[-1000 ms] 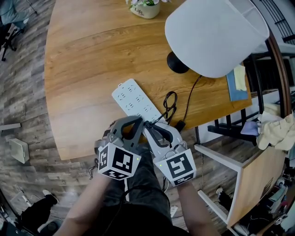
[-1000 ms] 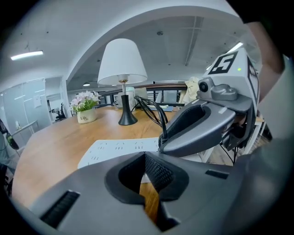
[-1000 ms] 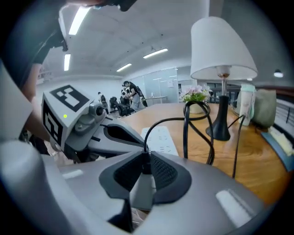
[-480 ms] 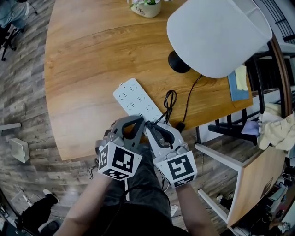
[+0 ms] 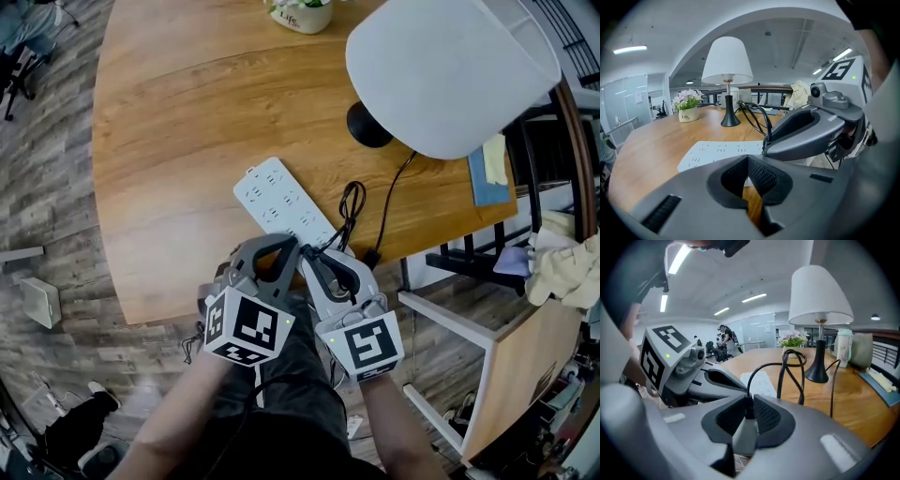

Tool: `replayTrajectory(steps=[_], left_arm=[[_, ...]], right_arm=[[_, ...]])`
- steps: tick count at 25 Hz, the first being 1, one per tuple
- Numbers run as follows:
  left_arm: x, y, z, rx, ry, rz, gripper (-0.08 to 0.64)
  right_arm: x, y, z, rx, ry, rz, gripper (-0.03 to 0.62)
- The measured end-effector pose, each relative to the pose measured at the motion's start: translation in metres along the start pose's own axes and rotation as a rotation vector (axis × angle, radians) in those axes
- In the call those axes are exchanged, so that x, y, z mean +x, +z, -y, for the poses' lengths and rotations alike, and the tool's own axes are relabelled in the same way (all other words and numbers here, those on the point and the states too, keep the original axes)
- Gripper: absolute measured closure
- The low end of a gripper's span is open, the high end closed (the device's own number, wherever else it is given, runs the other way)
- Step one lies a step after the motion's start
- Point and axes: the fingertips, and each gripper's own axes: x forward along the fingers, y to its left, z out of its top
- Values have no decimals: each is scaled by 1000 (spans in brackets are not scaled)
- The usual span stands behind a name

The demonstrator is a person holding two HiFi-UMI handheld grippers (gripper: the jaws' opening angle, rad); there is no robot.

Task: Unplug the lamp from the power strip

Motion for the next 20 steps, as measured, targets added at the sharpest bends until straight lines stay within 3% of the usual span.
replayTrajectory(steps=[1,5,6,7,8,11,12,13,16,17,18,20], left_arm=[[0,0,0,0,1,0,565],[-1,0,-1,3,11,-4,565],[-1,0,-1,-1,12,-5,565],[-1,-1,-2,-5,11,-6,565],[-1,-1,-1,-9,10,-6,565],[0,0,1,-15,1,-5,565],[1,1,1,-13,1,-5,565],[1,1,0,-13,2,-6,565],[1,2,1,-14,7,-10,565],[2,2,1,-15,5,-13,565],[3,2,1,-17,-1,-16,565],[3,1,-1,-21,-20,-21,565]], right_arm=[[0,0,-1,-49,-12,-17,528],[1,-4,-15,-446,-65,-95,528],[1,-5,-17,-493,-63,-99,529],[2,-6,-17,-485,-54,-95,528],[1,-6,-15,-414,-39,-84,529],[0,0,1,-61,-6,-25,528],[0,2,3,-4,-9,-20,526],[0,3,3,-13,-20,-27,526],[-2,-1,-9,-321,-55,-97,531],[-2,-2,-11,-379,-46,-111,531],[-1,-3,-11,-372,-28,-116,529],[2,-3,-6,-248,11,-111,522]])
